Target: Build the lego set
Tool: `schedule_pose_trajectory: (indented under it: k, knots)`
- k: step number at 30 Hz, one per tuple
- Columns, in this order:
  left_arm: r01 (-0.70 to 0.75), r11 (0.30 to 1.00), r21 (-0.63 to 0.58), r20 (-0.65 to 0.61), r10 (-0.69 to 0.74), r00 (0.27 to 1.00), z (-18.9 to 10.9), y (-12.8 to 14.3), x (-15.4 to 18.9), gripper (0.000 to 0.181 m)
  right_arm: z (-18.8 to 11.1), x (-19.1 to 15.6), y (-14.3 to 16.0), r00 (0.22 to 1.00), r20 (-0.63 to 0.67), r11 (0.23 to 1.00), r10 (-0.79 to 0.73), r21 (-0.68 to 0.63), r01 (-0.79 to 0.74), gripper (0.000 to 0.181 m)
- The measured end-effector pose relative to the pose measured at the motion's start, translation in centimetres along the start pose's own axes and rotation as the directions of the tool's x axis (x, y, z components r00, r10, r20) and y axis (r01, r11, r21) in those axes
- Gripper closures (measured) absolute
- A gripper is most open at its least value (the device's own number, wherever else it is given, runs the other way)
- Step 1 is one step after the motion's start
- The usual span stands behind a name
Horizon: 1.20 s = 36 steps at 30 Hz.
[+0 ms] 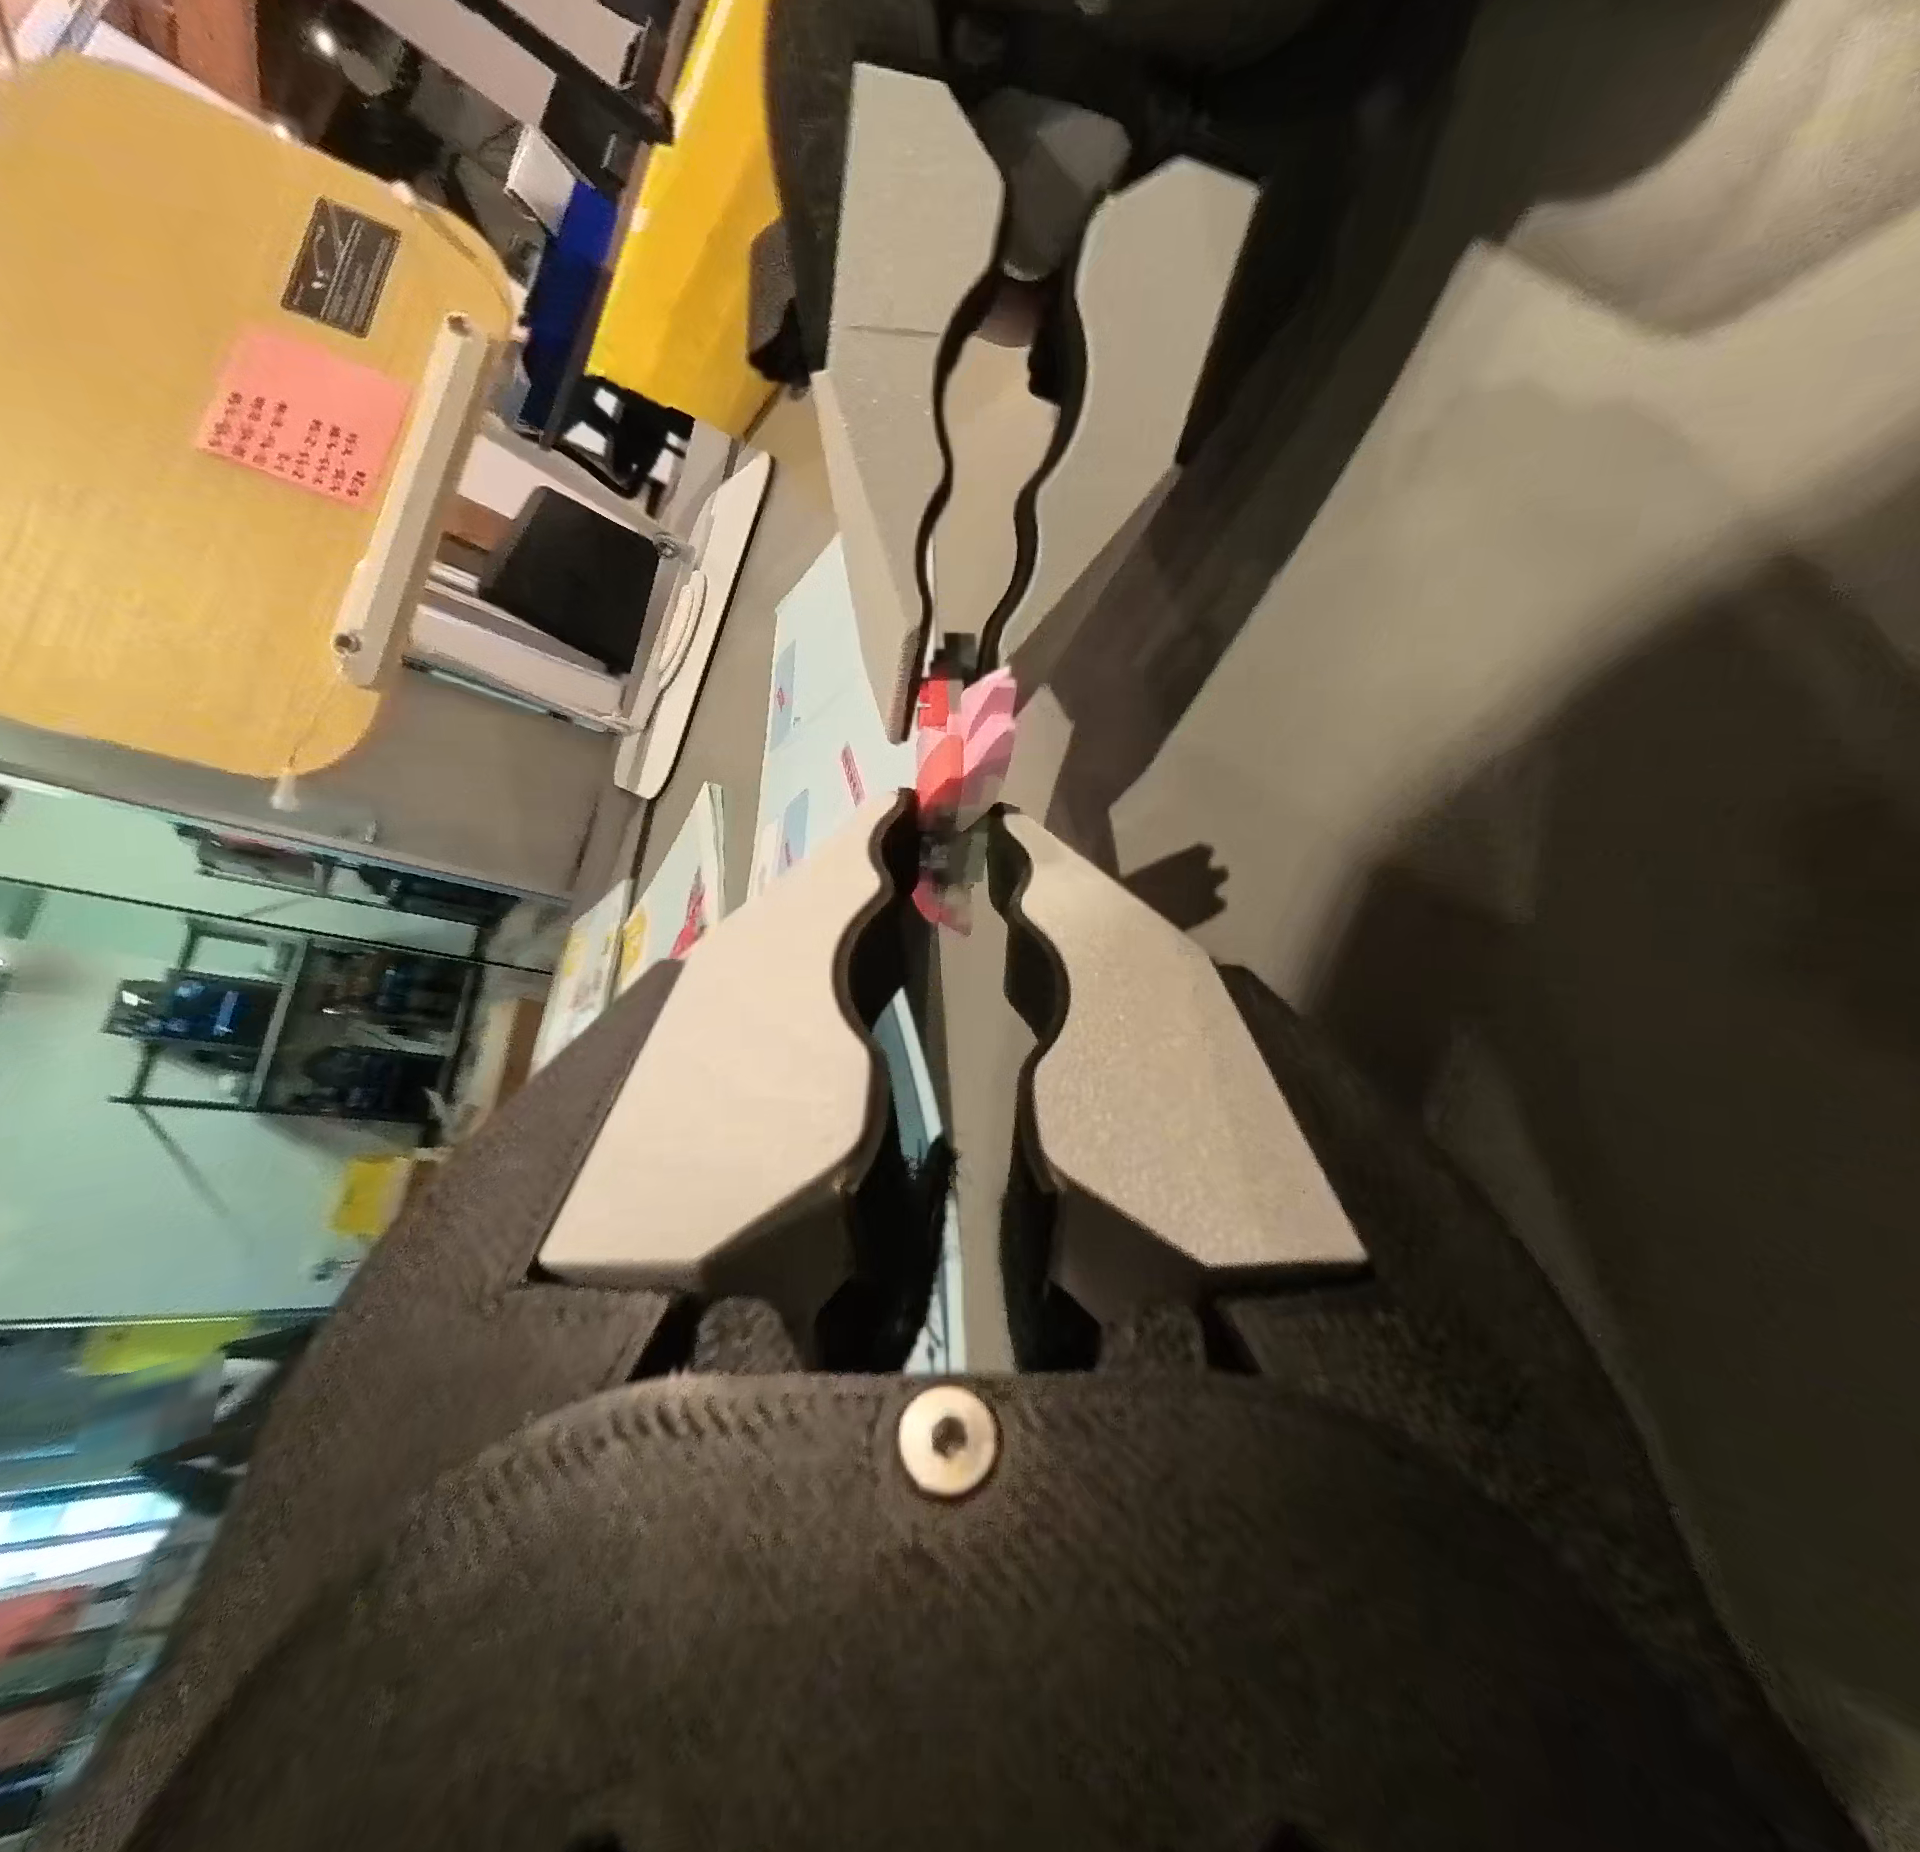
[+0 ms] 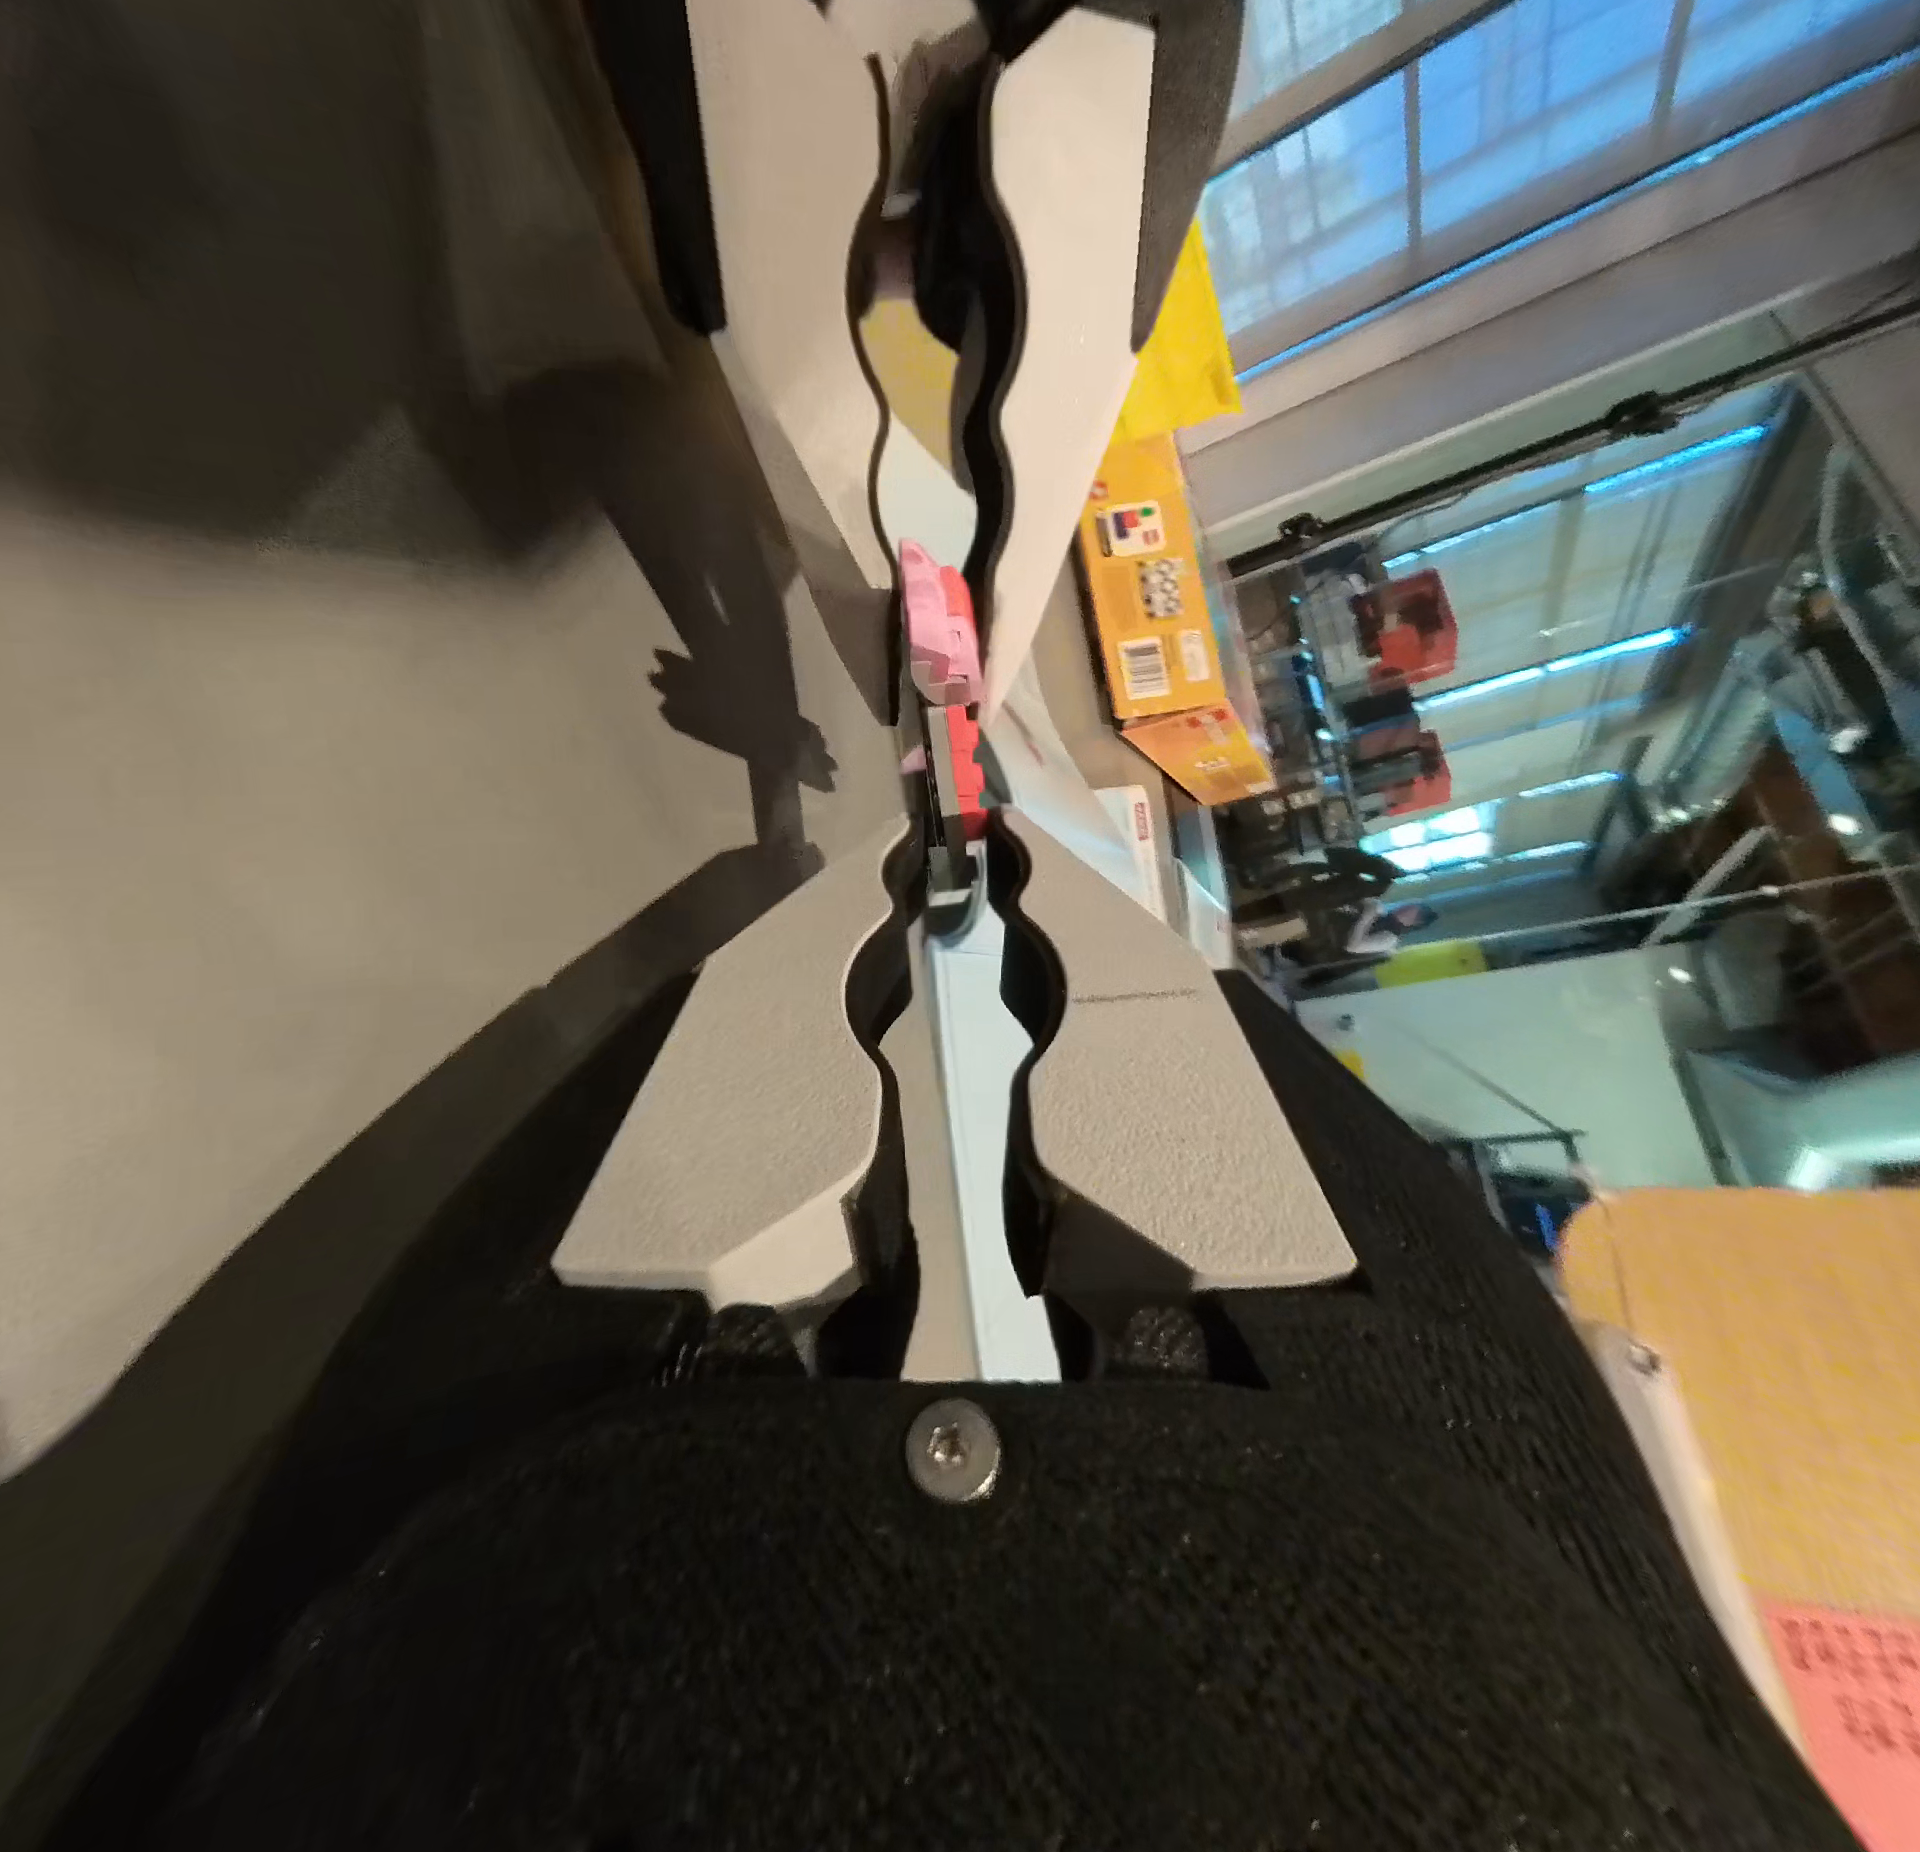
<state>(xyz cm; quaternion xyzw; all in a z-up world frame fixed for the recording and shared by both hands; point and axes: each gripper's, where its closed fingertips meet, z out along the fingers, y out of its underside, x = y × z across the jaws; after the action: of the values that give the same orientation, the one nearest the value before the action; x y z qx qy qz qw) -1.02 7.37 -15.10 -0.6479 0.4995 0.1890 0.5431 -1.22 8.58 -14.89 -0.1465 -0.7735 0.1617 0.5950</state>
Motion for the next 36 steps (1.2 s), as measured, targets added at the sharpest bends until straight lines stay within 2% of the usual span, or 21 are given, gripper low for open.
schedule_pose_trajectory:
  k: [2,3,4,6,7,10,14,16,21,23,24,26,33,34,36]
  knots:
    - [-0.067,0.998,-0.016,0.021,0.067,0.998,0.0,0.3,0.0,0.169,-0.1,-0.2,-0.2,0.993,0.04,0.993,0.108,0.034,-0.109,0.169]
    - [-0.093,0.996,-0.009,0.03,0.093,0.995,-0.1,0.2,-0.1,0.169,-0.2,-0.5,-0.5,0.976,0.102,0.979,0.194,0.051,-0.2,0.151]
    - [-0.117,0.993,0.007,0.033,0.117,0.993,-0.2,0.0,-0.1,0.169,-0.4,-1.0,-0.9,0.932,0.192,0.944,0.307,0.059,-0.323,0.139]
    - [-0.173,0.983,0.066,0.047,0.171,0.984,-0.7,-0.8,0.1,0.169,-1.1,-0.9,-1.8,0.815,0.329,0.848,0.478,0.072,-0.526,0.135]
    - [-0.199,0.976,0.089,0.056,0.195,0.979,-0.9,-1.3,0.2,0.169,-1.5,-0.3,-2.2,0.762,0.363,0.794,0.537,0.086,-0.601,0.14]
    - [-0.26,0.957,0.133,0.067,0.253,0.965,-1.2,-2.4,0.8,0.169,-2.0,0.0,-2.2,0.613,0.449,0.672,0.65,0.036,-0.739,0.139]
    - [-0.318,0.937,0.145,0.089,0.308,0.947,-1.3,-2.8,1.2,0.17,-2.3,-1.1,-2.7,0.5,0.538,0.618,0.679,-0.051,-0.784,0.149]
    - [-0.327,0.935,0.14,0.085,0.318,0.944,-1.3,-2.8,1.3,0.169,-2.6,-1.7,-3.0,0.461,0.577,0.609,0.674,-0.082,-0.789,0.163]
    - [-0.329,0.935,0.129,0.088,0.32,0.943,-1.0,-2.7,1.6,0.168,-2.7,-2.3,-2.6,0.491,0.575,0.653,0.655,-0.104,-0.75,0.166]
    - [-0.293,0.949,0.118,0.092,0.283,0.955,-0.8,-2.5,1.4,0.144,-2.6,-2.7,-1.0,0.544,0.533,0.706,0.648,-0.152,-0.691,0.165]
    - [-0.258,0.96,0.112,0.076,0.251,0.965,-0.7,-2.3,1.3,0.134,-2.6,-3.1,0.0,0.573,0.509,0.733,0.642,-0.19,-0.653,0.165]
    - [-0.171,0.976,0.135,0.055,0.165,0.985,-0.9,-2.3,0.9,0.124,-2.6,-3.7,1.5,0.606,0.482,0.762,0.633,-0.25,-0.597,0.165]
    - [0.1,0.974,0.205,0.014,-0.105,0.994,-1.5,-2.1,-1.1,0.117,-2.5,-4.1,2.1,0.583,0.474,0.742,0.66,-0.289,-0.605,0.165]
    - [0.121,0.969,0.214,0.015,-0.127,0.992,-1.5,-2.1,-1.3,0.116,-2.5,-4.1,2.2,0.584,0.469,0.74,0.663,-0.289,-0.608,0.16]
    - [0.153,0.962,0.226,0.031,-0.164,0.986,-1.6,-2.0,-1.9,0.116,-2.7,-3.8,2.3,0.581,0.467,0.734,0.667,-0.279,-0.619,0.136]
